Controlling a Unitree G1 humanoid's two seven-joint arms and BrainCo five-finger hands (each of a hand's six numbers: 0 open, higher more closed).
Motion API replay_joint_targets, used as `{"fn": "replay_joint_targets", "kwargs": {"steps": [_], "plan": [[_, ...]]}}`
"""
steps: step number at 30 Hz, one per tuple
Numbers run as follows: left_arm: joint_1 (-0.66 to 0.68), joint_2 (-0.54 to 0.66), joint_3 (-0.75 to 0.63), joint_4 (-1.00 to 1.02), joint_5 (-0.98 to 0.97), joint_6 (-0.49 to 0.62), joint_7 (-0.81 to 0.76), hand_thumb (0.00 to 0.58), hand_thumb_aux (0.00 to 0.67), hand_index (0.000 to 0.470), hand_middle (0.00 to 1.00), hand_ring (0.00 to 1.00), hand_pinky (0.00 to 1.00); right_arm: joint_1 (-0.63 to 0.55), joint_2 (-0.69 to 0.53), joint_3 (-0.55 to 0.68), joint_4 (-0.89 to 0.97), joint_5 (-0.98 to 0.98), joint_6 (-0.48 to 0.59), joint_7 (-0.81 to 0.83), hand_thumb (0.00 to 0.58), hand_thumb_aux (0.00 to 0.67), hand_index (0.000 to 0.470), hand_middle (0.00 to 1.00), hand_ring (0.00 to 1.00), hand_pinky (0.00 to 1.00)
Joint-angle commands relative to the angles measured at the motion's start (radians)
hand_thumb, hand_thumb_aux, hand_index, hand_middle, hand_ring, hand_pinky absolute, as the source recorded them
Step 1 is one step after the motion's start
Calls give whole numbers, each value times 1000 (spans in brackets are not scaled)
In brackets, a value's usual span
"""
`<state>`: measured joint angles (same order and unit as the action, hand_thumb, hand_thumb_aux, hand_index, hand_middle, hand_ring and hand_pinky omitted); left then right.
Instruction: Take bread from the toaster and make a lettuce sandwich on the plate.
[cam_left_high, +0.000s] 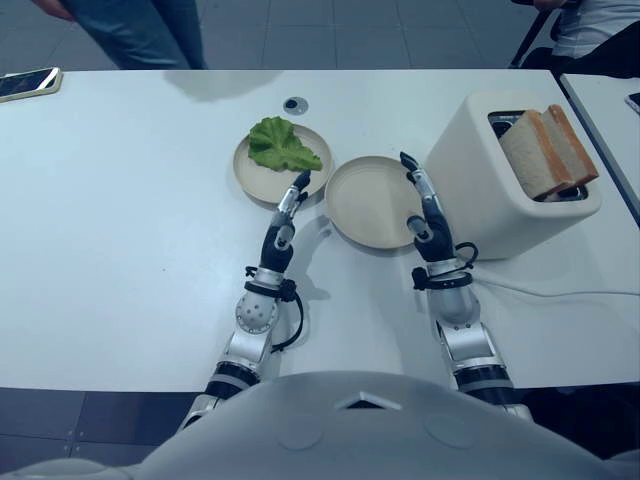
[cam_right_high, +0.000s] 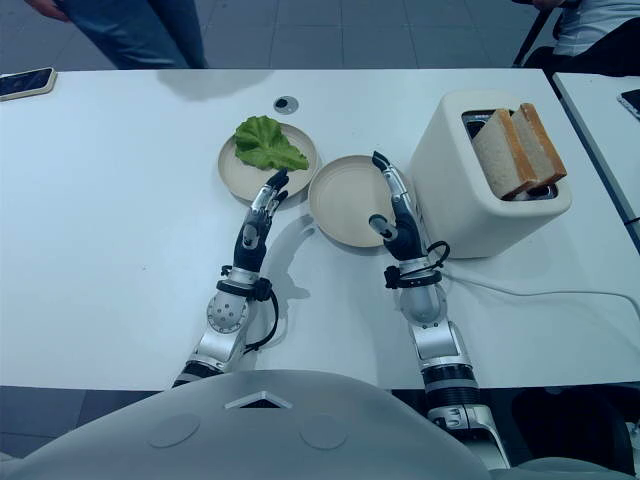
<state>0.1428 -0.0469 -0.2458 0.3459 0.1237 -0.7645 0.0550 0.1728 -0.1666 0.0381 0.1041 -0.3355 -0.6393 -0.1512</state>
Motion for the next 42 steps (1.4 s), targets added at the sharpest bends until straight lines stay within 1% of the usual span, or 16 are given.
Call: {"fn": "replay_joint_targets", "kwargs": {"steps": [1, 9, 10, 12, 18, 23, 24, 26, 27, 29, 31, 32, 34, 36, 38, 42], "plan": [[-16, -29, 41, -12, 69, -9, 82, 0, 0, 0, 0, 0, 0, 9, 17, -15, 1, 12, 16, -26, 0, 0, 0, 0, 0, 0], [-29, -24, 45, 10, 153, -30, 168, 0, 0, 0, 0, 0, 0, 7, 45, 16, 20, 1, 21, -30, 0, 0, 0, 0, 0, 0], [-30, -27, 45, 8, 166, -15, 178, 0, 0, 0, 0, 0, 0, 3, 42, 15, 20, -7, 27, -31, 0, 0, 0, 0, 0, 0], [-31, -31, 38, 7, 158, 1, 171, 0, 0, 0, 0, 0, 0, -3, 35, 14, 19, -13, 35, -31, 0, 0, 0, 0, 0, 0], [-32, -19, 40, 3, 139, -4, 163, 0, 0, 0, 0, 0, 0, -14, 16, 3, 9, -3, 52, -18, 0, 0, 0, 0, 0, 0], [-38, -16, 46, 5, 145, -18, 173, 0, 0, 0, 0, 0, 0, -32, -21, -31, -57, -9, 70, -3, 0, 0, 0, 0, 0, 0], [-37, -18, 46, 5, 147, -20, 176, 0, 0, 0, 0, 0, 0, -31, -32, -51, -99, -23, 65, -14, 0, 0, 0, 0, 0, 0], [-38, -20, 43, 6, 148, -22, 177, 0, 0, 0, 0, 0, 0, -38, -68, -154, -247, -74, 64, -60, 0, 0, 0, 0, 0, 0], [-40, -20, 43, 11, 148, -23, 177, 0, 0, 0, 0, 0, 0, -53, -96, -246, -318, -77, 86, -87, 0, 0, 0, 0, 0, 0], [-39, -22, 40, 18, 148, -24, 179, 0, 0, 0, 0, 0, 0, -85, -173, -437, -386, -89, 154, -131, 0, 0, 0, 0, 0, 0], [-38, -24, 35, 24, 149, -26, 177, 0, 0, 0, 0, 0, 0, -88, -276, -612, -383, -130, 239, -149, 0, 0, 0, 0, 0, 0], [-38, -24, 32, 28, 151, -26, 177, 0, 0, 0, 0, 0, 0, -78, -321, -672, -359, -158, 290, -145, 0, 0, 0, 0, 0, 0], [-34, -24, 27, 31, 152, -28, 174, 0, 0, 0, 0, 0, 0, -37, -396, -729, -266, -217, 378, -128, 0, 0, 0, 0, 0, 0], [-36, -23, 18, 35, 148, -32, 166, 0, 0, 0, 0, 0, 0, 24, -448, -718, -163, -277, 412, -111, 0, 0, 0, 0, 0, 0], [-38, -22, 15, 35, 143, -34, 163, 0, 0, 0, 0, 0, 0, 59, -478, -666, -97, -316, 437, -85, 0, 0, 0, 0, 0, 0], [-44, -16, 14, 35, 140, -34, 157, 0, 0, 0, 0, 0, 0, 75, -511, -545, -69, -363, 449, -39, 0, 0, 0, 0, 0, 0]]}}
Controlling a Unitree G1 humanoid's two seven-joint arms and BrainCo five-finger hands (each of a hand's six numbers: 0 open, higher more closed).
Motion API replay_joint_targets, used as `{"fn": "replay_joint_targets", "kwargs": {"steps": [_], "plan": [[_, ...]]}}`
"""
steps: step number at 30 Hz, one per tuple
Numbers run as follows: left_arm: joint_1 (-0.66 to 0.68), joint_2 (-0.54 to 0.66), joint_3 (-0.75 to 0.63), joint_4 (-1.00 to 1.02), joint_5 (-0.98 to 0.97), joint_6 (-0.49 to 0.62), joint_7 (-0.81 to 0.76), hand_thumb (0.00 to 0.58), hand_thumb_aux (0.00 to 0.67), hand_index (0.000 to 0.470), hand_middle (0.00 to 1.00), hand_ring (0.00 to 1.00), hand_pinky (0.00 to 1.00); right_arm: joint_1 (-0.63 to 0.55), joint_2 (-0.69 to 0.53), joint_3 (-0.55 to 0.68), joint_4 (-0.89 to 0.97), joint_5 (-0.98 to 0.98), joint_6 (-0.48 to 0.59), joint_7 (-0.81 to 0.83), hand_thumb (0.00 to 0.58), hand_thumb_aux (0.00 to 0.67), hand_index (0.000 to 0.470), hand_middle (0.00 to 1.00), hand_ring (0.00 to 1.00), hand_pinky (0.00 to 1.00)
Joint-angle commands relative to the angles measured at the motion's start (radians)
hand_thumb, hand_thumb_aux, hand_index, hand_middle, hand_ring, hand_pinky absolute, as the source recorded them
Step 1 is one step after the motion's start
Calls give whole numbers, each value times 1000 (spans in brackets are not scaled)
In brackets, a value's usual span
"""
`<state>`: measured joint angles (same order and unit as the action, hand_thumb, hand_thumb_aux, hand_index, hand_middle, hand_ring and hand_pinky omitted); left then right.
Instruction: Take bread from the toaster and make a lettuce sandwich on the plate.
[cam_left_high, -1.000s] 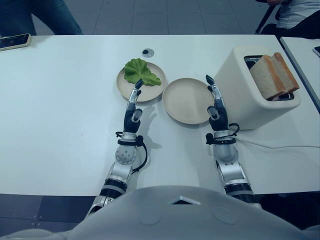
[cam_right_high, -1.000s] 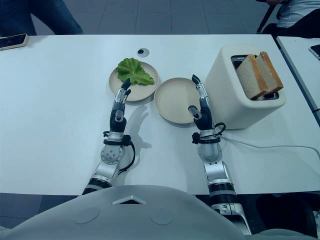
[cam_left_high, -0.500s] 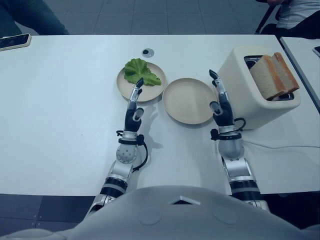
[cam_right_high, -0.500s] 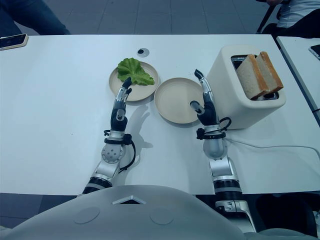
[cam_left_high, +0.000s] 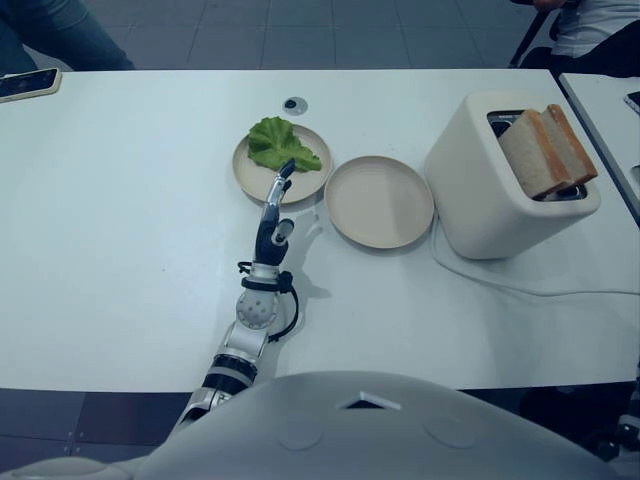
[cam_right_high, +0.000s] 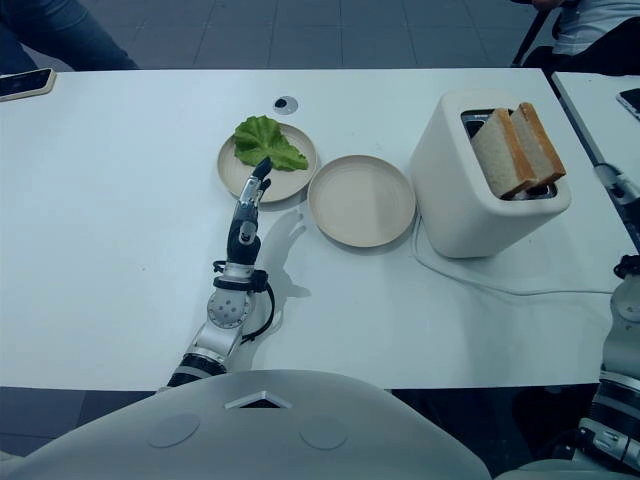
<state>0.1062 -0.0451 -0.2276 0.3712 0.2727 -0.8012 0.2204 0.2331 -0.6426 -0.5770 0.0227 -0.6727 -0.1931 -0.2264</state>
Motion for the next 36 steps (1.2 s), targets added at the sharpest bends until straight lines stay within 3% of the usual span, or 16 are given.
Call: {"fn": "replay_joint_targets", "kwargs": {"steps": [1, 10, 11, 12, 13, 20, 23, 26, 28, 30, 32, 36], "plan": [[-7, -16, -4, 5, -4, 3, -8, 0, 0, 0, 0, 0, 0, 16, -44, 96, 18, -33, 3, 49, 0, 0, 0, 0, 0, 0], [8, -16, -7, -14, 5, 9, -8, 0, 0, 0, 0, 0, 0, -2, -84, 207, 25, -39, 13, 79, 0, 0, 0, 0, 0, 0], [9, -16, -7, -16, 4, 10, -9, 0, 0, 0, 0, 0, 0, -10, -89, 211, 24, -44, 22, 73, 494, 413, 289, 463, 463, 463], [10, -15, -8, -18, 4, 10, -10, 0, 0, 0, 0, 0, 0, -14, -92, 211, 20, -47, 30, 65, 580, 670, 470, 753, 753, 753], [10, -15, -8, -18, 3, 11, -11, 0, 0, 0, 0, 0, 0, -17, -93, 209, 15, -46, 33, 56, 580, 670, 470, 1000, 1000, 1000], [17, -13, -8, -14, 1, 11, -17, 0, 0, 0, 0, 0, 0, -26, -38, 144, -137, -36, 12, -111, 580, 670, 470, 1000, 1000, 1000], [22, -13, -7, -9, 4, 9, -15, 0, 0, 0, 0, 0, 0, -50, 9, 135, -214, -31, -36, -220, 580, 670, 470, 1000, 1000, 1000], [25, -8, -3, -14, 4, 10, -14, 0, 0, 0, 0, 0, 0, -73, 95, 135, -404, 84, -139, -269, 580, 670, 470, 1000, 1000, 1000], [24, -6, 0, -14, 6, 11, -13, 0, 0, 0, 0, 0, 0, -91, 119, 244, -461, 262, -214, -163, 580, 670, 470, 1000, 1000, 1000], [20, -5, 3, -11, 10, 9, -9, 0, 0, 0, 0, 0, 0, -96, 126, 404, -425, 445, -221, 24, 580, 670, 470, 1000, 1000, 1000], [16, -3, 9, -9, 17, 8, 1, 0, 0, 0, 0, 0, 0, -103, 143, 517, -285, 505, -237, 149, 580, 670, 470, 1000, 1000, 1000], [13, 5, 23, -10, 20, 8, 7, 0, 0, 0, 0, 0, 0, -170, 202, 590, -29, 491, -263, 208, 580, 670, 470, 1000, 1000, 1000]]}}
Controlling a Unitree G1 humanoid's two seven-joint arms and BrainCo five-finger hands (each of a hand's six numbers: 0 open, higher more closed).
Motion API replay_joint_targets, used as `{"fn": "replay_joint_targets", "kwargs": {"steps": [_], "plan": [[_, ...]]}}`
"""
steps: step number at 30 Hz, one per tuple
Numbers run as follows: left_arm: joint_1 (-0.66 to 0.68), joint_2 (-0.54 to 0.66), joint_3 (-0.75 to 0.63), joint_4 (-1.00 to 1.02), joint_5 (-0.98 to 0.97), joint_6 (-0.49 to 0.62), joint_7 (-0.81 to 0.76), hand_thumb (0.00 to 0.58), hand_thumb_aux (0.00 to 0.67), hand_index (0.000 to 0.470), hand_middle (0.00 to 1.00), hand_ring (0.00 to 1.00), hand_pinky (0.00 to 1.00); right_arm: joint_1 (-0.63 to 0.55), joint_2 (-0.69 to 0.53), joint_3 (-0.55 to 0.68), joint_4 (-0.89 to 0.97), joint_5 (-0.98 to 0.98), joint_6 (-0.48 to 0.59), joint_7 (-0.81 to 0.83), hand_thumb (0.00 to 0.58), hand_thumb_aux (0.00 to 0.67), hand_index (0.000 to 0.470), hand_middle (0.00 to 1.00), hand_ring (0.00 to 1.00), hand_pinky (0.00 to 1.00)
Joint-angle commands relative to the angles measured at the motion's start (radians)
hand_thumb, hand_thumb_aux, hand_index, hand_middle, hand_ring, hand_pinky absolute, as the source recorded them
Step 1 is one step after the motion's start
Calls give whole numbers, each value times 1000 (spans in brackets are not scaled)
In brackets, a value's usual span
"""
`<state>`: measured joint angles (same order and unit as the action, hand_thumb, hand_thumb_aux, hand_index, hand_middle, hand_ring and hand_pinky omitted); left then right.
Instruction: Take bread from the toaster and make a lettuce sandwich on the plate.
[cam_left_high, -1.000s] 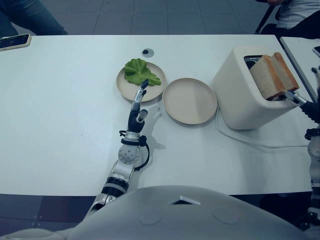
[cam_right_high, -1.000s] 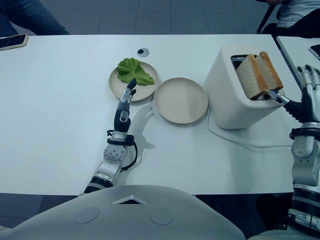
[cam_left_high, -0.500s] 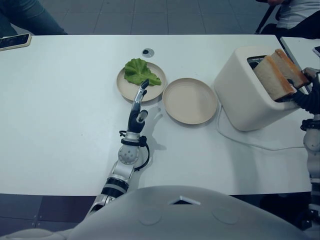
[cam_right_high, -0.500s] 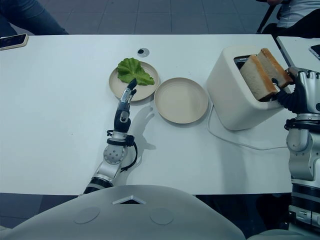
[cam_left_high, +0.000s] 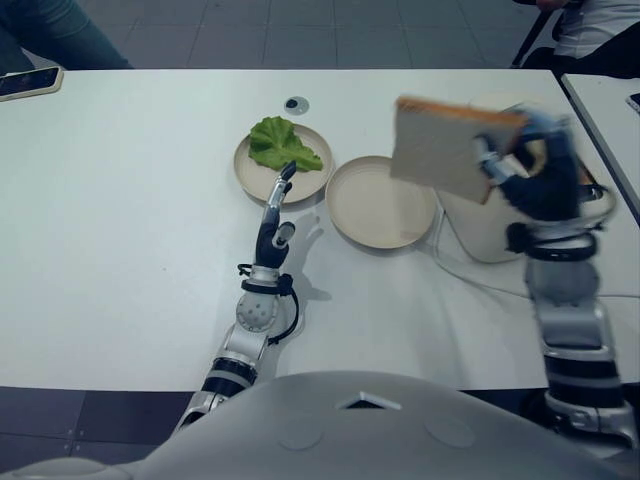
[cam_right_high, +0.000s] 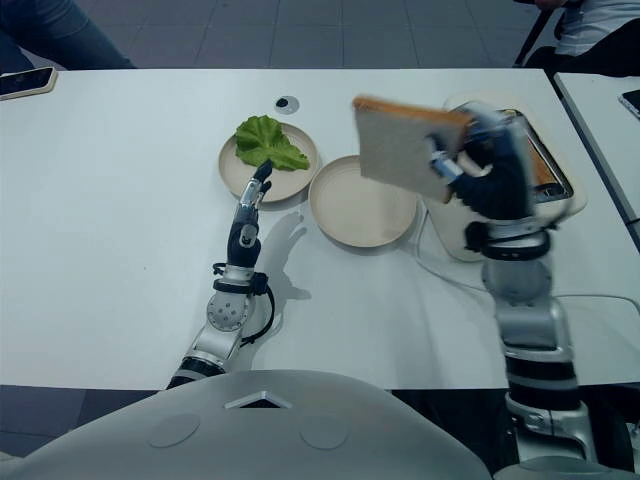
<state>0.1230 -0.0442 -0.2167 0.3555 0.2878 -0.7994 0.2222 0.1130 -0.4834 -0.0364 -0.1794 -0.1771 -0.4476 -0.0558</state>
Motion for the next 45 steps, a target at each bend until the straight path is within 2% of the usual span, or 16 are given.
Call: {"fn": "replay_joint_targets", "kwargs": {"steps": [1, 7, 11, 13, 14, 15, 16, 17, 22, 27, 30, 35, 38, 44, 45], "plan": [[-4, 5, 14, 6, 6, 7, 5, 0, 0, 0, 0, 0, 0, -61, 61, 65, 216, -12, -12, 44, 580, 670, 470, 1000, 1000, 1000], [-5, 20, 31, 6, 15, 9, 6, 0, 0, 0, 0, 0, 0, -73, 136, 111, 441, -73, -19, 17, 580, 670, 470, 1000, 1000, 1000], [-42, 55, 50, 19, 70, 46, 26, 0, 0, 0, 0, 0, 0, -61, 121, 124, 466, -89, 32, 62, 580, 670, 470, 1000, 1000, 1000], [-87, 101, 53, 32, 198, 103, 93, 0, 0, 0, 0, 0, 0, -59, 103, 119, 432, -120, 55, 61, 580, 670, 470, 1000, 1000, 1000], [-113, 126, 54, 34, 273, 140, 140, 0, 0, 0, 0, 0, 0, -59, 94, 117, 414, -141, 68, 58, 565, 562, 394, 1000, 1000, 1000], [-145, 154, 51, 37, 355, 197, 194, 0, 0, 0, 0, 0, 0, -64, 83, 112, 399, -169, 81, 47, 0, 0, 0, 808, 808, 808], [-180, 179, 46, 49, 427, 254, 246, 0, 0, 0, 0, 0, 0, -74, 73, 107, 392, -199, 93, 29, 0, 0, 0, 196, 196, 196], [-212, 198, 38, 65, 483, 302, 288, 0, 0, 0, 0, 0, 0, -84, 65, 103, 387, -228, 103, 14, 0, 0, 0, 0, 0, 0], [-346, 255, -31, 204, 634, 465, 424, 0, 0, 0, 0, 0, 0, -105, 5, 104, 299, -420, 147, -65, 0, 0, 0, 0, 0, 0], [-457, 283, -124, 350, 677, 535, 421, 0, 0, 0, 0, 0, 0, -9, -15, 88, 92, -533, 223, -57, 0, 0, 0, 0, 0, 0], [-584, 267, -191, 544, 681, 553, 349, 0, 0, 0, 0, 0, 0, -4, 9, 122, 60, -546, 231, -52, 0, 0, 0, 0, 0, 0], [-751, 260, -246, 753, 652, 553, 293, 0, 0, 0, 0, 0, 0, 8, 13, 131, 43, -552, 228, -59, 0, 0, 0, 0, 0, 0], [-793, 261, -258, 834, 623, 551, 252, 0, 0, 0, 0, 0, 0, 5, 29, 139, 37, -554, 212, -84, 0, 0, 0, 0, 0, 0], [-802, 276, -286, 862, 586, 537, 248, 0, 0, 0, 0, 0, 0, 18, 43, 168, 56, -571, 197, -111, 0, 0, 0, 0, 0, 0], [-801, 279, -290, 860, 581, 536, 249, 501, 423, 297, 0, 0, 0, 18, 44, 171, 58, -573, 196, -113, 0, 0, 0, 0, 0, 0]]}}
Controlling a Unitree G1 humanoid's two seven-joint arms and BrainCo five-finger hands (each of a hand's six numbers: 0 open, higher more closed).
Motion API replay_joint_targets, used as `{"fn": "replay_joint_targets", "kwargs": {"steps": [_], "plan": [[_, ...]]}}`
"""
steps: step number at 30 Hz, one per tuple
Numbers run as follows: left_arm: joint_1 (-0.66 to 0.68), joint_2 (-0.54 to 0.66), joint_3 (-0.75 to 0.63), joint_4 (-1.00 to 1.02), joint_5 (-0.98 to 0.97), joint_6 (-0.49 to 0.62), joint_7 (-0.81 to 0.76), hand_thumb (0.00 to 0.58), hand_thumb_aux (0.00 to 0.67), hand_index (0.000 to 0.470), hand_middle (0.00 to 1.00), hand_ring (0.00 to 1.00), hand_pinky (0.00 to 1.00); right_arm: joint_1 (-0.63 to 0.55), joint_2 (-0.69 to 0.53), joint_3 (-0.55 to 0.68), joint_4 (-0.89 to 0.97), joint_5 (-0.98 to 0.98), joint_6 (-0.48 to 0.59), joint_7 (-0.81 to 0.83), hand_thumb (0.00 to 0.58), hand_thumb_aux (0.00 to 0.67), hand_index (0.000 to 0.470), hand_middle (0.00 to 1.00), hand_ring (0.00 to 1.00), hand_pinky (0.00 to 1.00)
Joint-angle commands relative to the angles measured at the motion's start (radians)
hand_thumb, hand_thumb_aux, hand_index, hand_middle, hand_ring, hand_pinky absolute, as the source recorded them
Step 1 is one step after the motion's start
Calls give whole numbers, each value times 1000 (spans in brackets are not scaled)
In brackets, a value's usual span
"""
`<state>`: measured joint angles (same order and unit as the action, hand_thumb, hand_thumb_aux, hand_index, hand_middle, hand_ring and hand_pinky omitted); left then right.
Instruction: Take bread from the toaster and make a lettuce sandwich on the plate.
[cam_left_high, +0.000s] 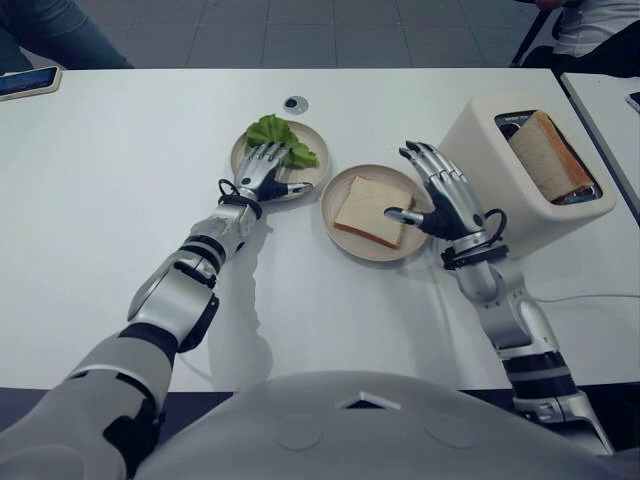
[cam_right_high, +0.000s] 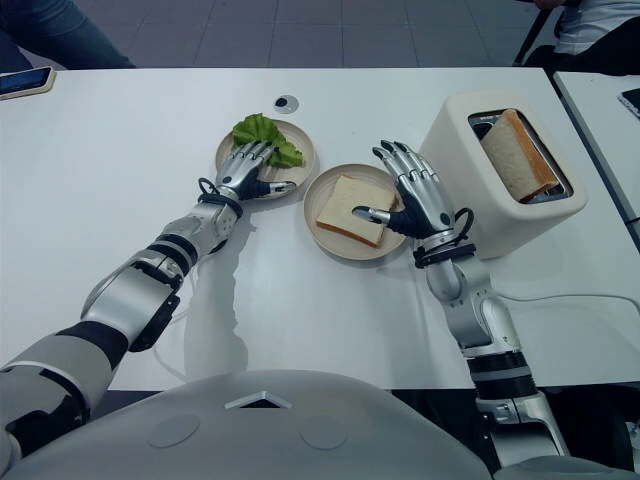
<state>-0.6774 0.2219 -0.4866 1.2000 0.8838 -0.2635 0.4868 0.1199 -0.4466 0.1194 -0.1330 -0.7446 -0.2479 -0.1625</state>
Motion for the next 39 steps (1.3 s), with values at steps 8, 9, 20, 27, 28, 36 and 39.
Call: {"fn": "replay_joint_targets", "kwargs": {"steps": [8, 9, 20, 27, 28, 36, 39], "plan": [[-1, 26, -41, 11, -49, -9, -11, 580, 670, 470, 0, 0, 0, 15, 3, 26, 27, -20, -12, -37, 0, 0, 0, 0, 0, 0], [-1, 27, -43, 14, -52, -8, -10, 580, 670, 470, 0, 0, 0, 16, 2, 27, 29, -22, -12, -41, 0, 0, 0, 0, 0, 0], [73, 47, 73, -150, -212, -193, 129, 580, 670, 470, 0, 0, 0, 2, 13, -24, -1, -13, -37, -153, 0, 0, 0, 0, 0, 0], [256, -22, 118, -457, -350, -335, 50, 580, 670, 470, 0, 0, 0, 4, 37, -139, -92, 34, -86, -267, 0, 0, 0, 0, 0, 0], [264, -45, 101, -461, -345, -343, 36, 580, 670, 470, 0, 0, 0, 4, 39, -150, -96, 38, -88, -271, 0, 0, 0, 0, 0, 0], [315, -156, -76, -355, -220, -395, -18, 580, 670, 470, 0, 0, 0, -15, 35, -213, -95, 65, -108, -279, 0, 0, 0, 0, 0, 0], [321, -176, -108, -344, -192, -400, -14, 580, 670, 470, 0, 0, 0, -26, 38, -231, -88, 69, -110, -278, 0, 0, 0, 0, 0, 0]]}}
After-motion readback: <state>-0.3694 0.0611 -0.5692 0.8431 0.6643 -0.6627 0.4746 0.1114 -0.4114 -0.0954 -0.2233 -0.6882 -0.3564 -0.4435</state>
